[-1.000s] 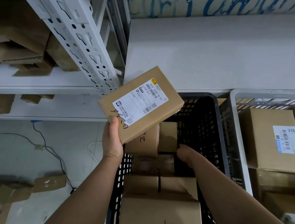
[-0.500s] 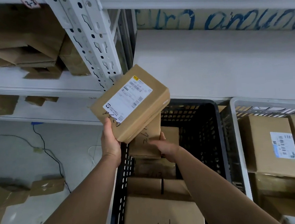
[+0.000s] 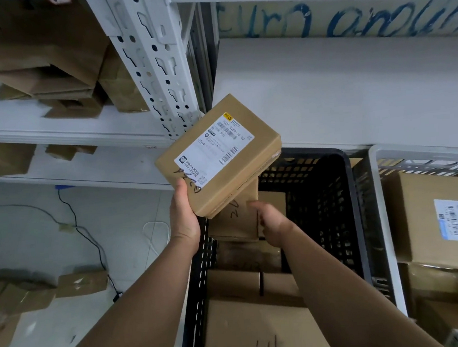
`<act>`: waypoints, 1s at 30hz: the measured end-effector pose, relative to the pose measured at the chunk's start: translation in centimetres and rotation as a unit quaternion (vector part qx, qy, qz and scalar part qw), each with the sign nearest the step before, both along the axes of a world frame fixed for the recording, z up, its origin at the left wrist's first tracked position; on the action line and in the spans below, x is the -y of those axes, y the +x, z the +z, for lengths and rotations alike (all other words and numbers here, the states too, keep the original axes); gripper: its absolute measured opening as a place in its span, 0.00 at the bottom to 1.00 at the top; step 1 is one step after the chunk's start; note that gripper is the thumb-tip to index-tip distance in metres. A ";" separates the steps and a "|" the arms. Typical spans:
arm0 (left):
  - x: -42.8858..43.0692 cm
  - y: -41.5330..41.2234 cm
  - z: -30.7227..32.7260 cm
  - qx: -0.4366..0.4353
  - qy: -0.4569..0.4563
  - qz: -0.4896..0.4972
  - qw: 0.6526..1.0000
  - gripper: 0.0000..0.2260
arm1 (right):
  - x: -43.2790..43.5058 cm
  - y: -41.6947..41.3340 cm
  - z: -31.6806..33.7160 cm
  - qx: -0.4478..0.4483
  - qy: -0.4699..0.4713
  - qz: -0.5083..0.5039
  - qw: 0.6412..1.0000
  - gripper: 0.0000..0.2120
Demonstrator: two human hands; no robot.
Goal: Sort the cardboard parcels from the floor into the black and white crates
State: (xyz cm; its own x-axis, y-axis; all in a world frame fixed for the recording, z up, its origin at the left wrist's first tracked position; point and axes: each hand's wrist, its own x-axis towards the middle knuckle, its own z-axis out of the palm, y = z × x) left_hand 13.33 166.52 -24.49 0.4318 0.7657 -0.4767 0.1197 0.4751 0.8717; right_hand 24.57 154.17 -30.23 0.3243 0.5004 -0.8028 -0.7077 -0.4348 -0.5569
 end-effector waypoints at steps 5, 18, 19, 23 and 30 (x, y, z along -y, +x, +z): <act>1.6 1.5 0.7 -0.005 0.032 0.010 0.999 0.38 | 1.5 2.3 3.7 -0.002 0.151 -0.106 0.983 0.25; 6.4 3.0 -0.8 -0.259 0.090 -0.301 0.913 0.36 | 10.7 3.8 9.0 0.296 -0.084 -0.101 0.946 0.51; 6.3 2.8 -1.2 -0.286 0.133 -0.332 0.889 0.31 | 11.1 3.5 9.1 0.327 -0.150 -0.061 0.931 0.57; 6.1 2.3 -2.0 -0.344 0.236 -0.408 0.812 0.25 | 11.6 2.2 9.5 0.417 -0.337 0.085 0.840 0.64; 5.8 2.9 -3.0 -0.383 0.255 -0.463 0.758 0.23 | 11.1 0.6 8.3 0.459 -0.434 0.179 0.755 0.60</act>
State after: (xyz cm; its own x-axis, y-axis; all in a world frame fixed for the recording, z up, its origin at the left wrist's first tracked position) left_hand 16.20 160.72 -27.47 0.6433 0.4720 -0.6028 0.7589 -0.4973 0.4205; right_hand 25.21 143.03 -21.91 0.9114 0.1031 -0.3984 0.0519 -0.9892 -0.1373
